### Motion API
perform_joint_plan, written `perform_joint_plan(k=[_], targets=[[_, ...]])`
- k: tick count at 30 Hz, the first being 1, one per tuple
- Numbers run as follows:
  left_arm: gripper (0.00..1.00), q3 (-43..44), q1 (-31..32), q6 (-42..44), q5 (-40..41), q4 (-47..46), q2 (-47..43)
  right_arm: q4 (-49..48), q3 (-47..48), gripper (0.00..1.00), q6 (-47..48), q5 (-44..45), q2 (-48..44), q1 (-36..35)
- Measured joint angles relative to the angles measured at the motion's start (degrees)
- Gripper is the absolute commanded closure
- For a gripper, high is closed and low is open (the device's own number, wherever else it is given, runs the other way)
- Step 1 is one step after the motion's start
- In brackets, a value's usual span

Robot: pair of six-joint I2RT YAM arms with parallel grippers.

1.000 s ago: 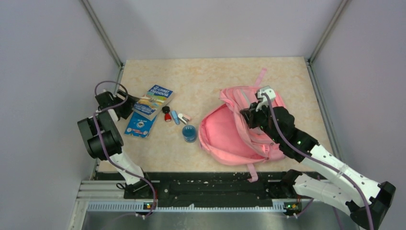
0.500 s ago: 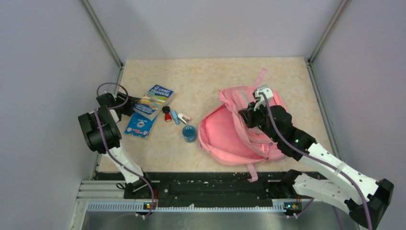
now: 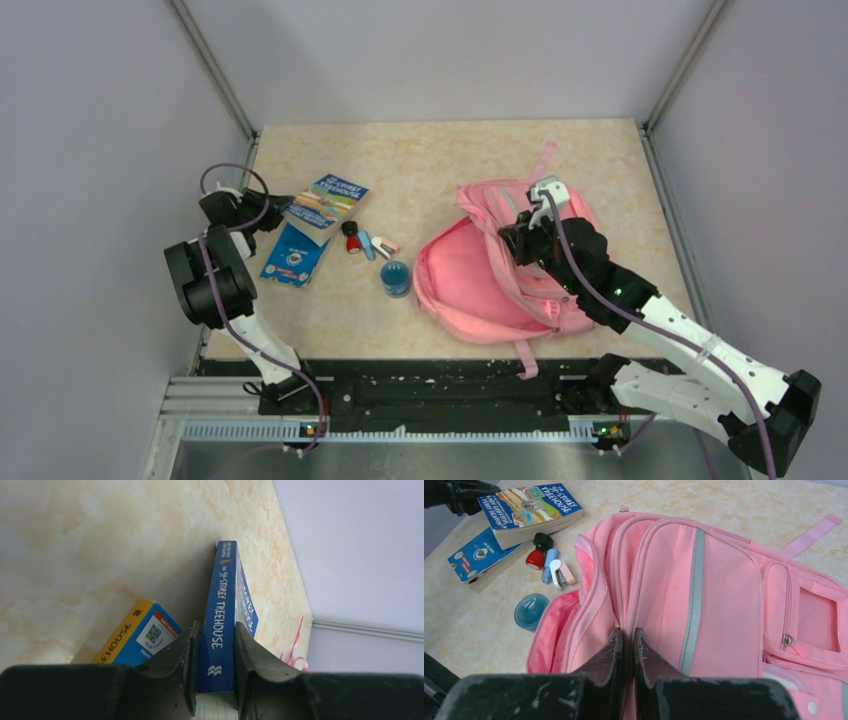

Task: Pack the student bag
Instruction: Pick up the book from the center of the board.

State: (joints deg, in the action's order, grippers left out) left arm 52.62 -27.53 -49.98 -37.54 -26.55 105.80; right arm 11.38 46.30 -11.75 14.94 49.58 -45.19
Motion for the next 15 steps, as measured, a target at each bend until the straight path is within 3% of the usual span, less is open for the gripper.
perform_joint_plan(k=[15], targets=[[1.0, -6.64, -0.28, -1.6, 4.0, 1.51, -15.54, 0.0, 0.0, 1.0, 0.0, 0.74, -0.02, 0.0]])
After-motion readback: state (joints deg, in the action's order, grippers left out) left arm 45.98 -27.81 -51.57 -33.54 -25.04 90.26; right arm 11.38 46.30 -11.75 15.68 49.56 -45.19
